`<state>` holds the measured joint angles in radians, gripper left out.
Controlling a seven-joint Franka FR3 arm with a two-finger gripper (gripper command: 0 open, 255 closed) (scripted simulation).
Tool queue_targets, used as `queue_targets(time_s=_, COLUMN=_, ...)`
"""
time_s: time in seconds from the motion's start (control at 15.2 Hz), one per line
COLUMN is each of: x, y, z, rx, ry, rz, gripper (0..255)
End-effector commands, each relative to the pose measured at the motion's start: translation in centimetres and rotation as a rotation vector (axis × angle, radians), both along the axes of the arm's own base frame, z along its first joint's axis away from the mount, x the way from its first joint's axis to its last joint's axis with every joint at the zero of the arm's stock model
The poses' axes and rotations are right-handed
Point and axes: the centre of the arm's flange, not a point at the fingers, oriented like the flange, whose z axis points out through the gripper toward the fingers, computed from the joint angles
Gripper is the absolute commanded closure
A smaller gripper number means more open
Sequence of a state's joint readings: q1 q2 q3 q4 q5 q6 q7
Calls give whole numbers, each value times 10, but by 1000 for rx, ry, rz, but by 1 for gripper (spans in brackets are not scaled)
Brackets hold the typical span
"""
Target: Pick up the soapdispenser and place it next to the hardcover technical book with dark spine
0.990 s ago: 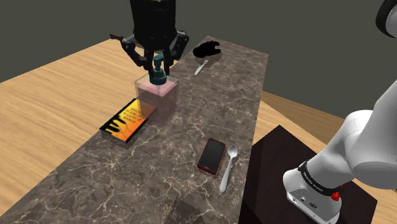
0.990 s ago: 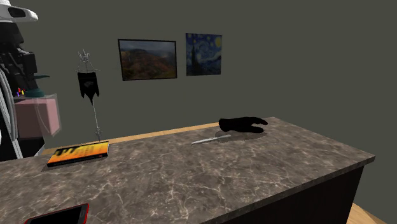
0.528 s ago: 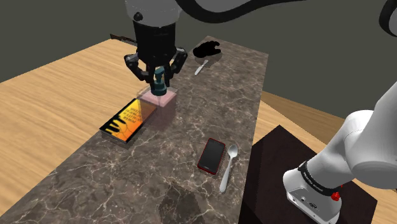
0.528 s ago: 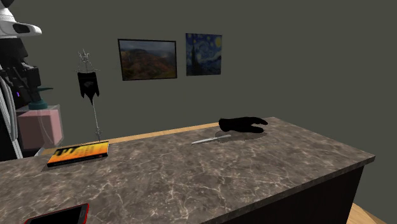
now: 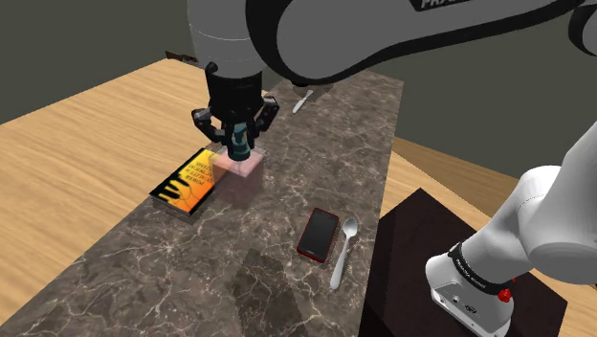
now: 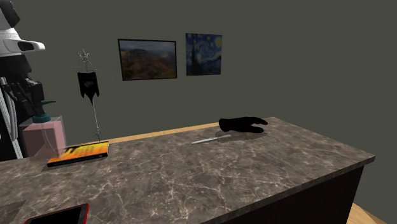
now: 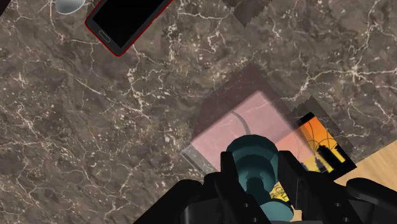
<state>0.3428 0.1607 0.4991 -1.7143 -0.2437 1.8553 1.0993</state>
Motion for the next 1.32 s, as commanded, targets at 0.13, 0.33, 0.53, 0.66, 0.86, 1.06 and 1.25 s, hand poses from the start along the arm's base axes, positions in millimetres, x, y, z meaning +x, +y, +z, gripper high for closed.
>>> queue_targets(time_s=0.13, x=0, y=0, z=-21, rx=0, ry=-1, rz=0, gripper=255)
queue_targets(time_s=0.33, x=0, y=0, z=-36, rx=0, ry=-1, rz=0, gripper=255)
queue_targets(time_s=0.53, x=0, y=0, z=-52, rx=0, ry=-1, rz=0, gripper=255)
queue_targets(time_s=0.66, x=0, y=0, z=-63, rx=0, ry=-1, rz=0, gripper=255)
queue_targets(time_s=0.86, x=0, y=0, z=-79, rx=0, ry=-1, rz=0, gripper=255)
queue_targets(time_s=1.06, x=0, y=0, z=-92, rx=0, ry=-1, rz=0, gripper=255)
queue_targets(time_s=1.25, x=0, y=0, z=-92, rx=0, ry=-1, rz=0, gripper=255)
